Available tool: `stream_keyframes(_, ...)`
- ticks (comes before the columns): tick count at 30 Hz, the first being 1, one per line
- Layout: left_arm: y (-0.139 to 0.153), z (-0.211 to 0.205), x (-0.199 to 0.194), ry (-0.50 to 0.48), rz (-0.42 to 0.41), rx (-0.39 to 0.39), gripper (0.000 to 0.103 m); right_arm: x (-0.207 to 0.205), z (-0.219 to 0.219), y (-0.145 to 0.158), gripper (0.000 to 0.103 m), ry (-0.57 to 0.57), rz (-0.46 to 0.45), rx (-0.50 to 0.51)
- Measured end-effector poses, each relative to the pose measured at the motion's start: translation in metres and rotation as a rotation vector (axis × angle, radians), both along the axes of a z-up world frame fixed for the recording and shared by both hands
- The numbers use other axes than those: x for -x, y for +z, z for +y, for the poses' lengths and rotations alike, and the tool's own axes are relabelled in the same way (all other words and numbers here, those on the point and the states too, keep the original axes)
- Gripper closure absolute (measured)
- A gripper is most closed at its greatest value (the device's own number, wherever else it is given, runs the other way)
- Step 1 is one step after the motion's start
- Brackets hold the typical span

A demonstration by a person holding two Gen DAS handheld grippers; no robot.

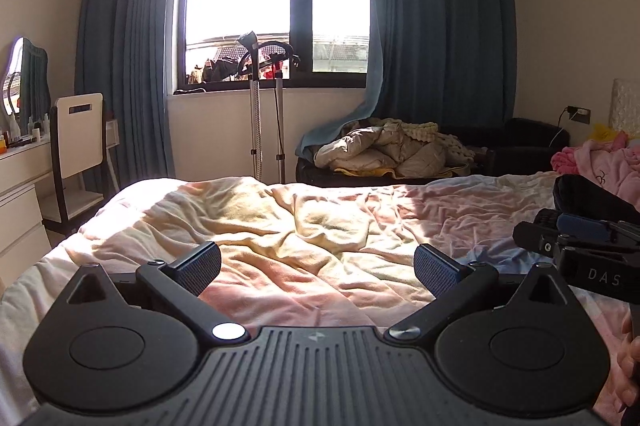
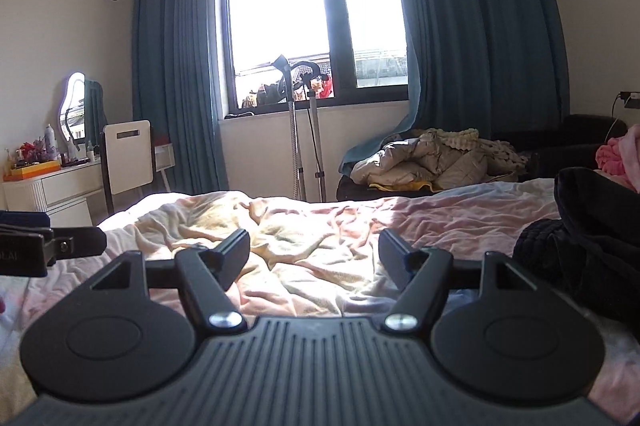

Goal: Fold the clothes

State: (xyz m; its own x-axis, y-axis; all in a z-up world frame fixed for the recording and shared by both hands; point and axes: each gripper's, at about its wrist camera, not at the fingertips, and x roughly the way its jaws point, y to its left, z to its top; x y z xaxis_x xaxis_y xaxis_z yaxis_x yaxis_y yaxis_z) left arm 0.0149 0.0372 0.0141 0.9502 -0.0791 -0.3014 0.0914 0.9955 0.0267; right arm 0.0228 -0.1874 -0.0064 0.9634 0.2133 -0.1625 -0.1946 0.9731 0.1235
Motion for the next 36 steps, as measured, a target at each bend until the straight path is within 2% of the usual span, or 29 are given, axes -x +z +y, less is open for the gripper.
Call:
stream_keyframes(4, -0.008, -0.006, -0.005, -0.018, 0.026, 0.005, 0.000, -0.007, -0.004, -0.005, 0.031, -0.001, 0.012, -0.008)
stream_keyframes(11, -0.011, -0.012, -0.003, 0.007, -0.005, -0.027, 0.000, -0.011, -0.011, -0.008, 0.029, -0.011, 0.031, -0.033)
stream_keyframes(21, -0.010, -0.007, -0.003, 0.054, -0.009, -0.011, 0.000, -0.004, -0.013, -0.004, 0.023, -0.009, 0.002, -0.030)
stream_keyframes(36, -0.007, -0.006, 0.002, 0.072, -0.055, 0.022, 0.000, -0.002, -0.015, -0.003, 0.018, -0.003, -0.011, -0.029)
